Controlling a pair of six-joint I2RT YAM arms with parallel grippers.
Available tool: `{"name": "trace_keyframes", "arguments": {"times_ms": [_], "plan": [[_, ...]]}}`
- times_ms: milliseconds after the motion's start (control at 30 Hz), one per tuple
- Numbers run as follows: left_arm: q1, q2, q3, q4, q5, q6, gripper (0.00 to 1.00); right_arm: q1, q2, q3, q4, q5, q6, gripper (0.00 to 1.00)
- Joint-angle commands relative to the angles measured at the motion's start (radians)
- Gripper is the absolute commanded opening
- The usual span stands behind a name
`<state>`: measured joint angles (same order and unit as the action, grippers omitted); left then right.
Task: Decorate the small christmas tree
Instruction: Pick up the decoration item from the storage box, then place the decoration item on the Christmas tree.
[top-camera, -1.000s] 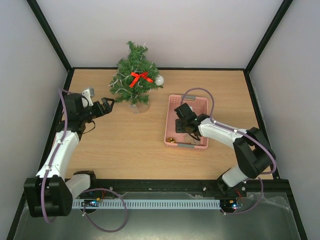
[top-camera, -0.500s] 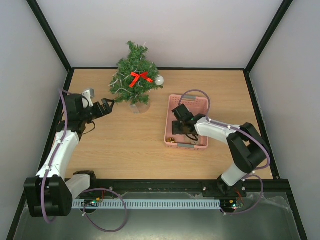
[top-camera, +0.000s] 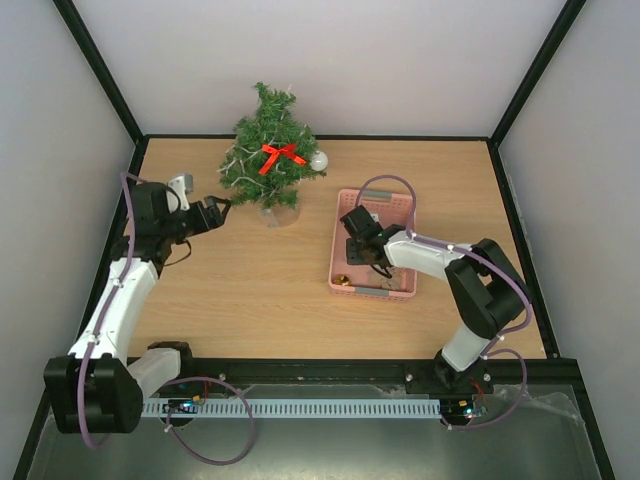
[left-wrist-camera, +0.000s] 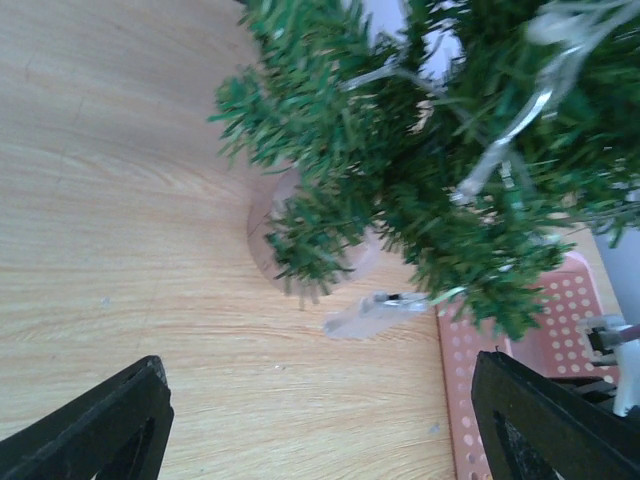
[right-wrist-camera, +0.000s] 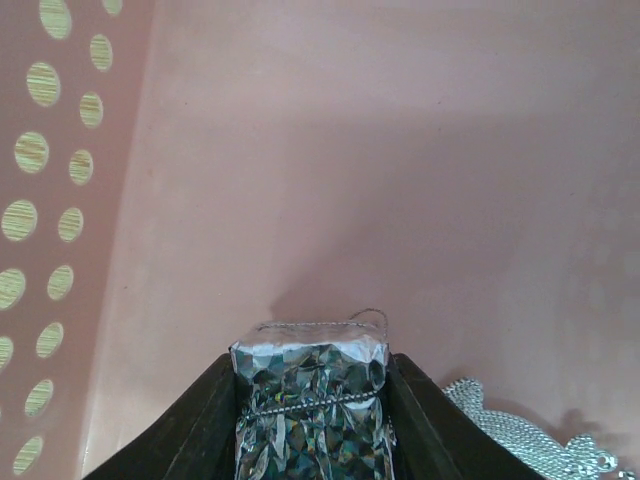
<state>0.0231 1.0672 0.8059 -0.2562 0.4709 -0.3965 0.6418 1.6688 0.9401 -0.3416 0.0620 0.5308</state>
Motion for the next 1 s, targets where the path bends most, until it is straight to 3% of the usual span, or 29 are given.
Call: {"name": "trace_keyframes", "arguments": {"times_ms": [0, 167, 433, 700, 967], "plan": [[-0.043, -0.017, 0.081, -0.066, -0.012, 0.032, 0.82, 0.001, -0.043, 0.006, -0.034, 0.061, -0.031, 0.35], [-0.110, -0.027, 0.155, -0.133, -0.016, 0.046, 0.79, 0.002, -0.110, 0.028, -0.089, 0.091, -0.071, 0.36], [-0.174, -0.075, 0.206, -0.129, 0.140, -0.004, 0.75, 0.063, -0.337, 0.083, -0.074, 0.045, -0.179, 0.37], [-0.291, -0.084, 0.204, 0.016, 0.277, -0.124, 0.76, 0.199, -0.567, 0.007, 0.169, -0.048, -0.357, 0.34], [-0.410, -0.010, 0.244, 0.055, 0.362, -0.177, 0.81, 0.350, -0.621, -0.027, 0.333, -0.079, -0.493, 0.36]]}}
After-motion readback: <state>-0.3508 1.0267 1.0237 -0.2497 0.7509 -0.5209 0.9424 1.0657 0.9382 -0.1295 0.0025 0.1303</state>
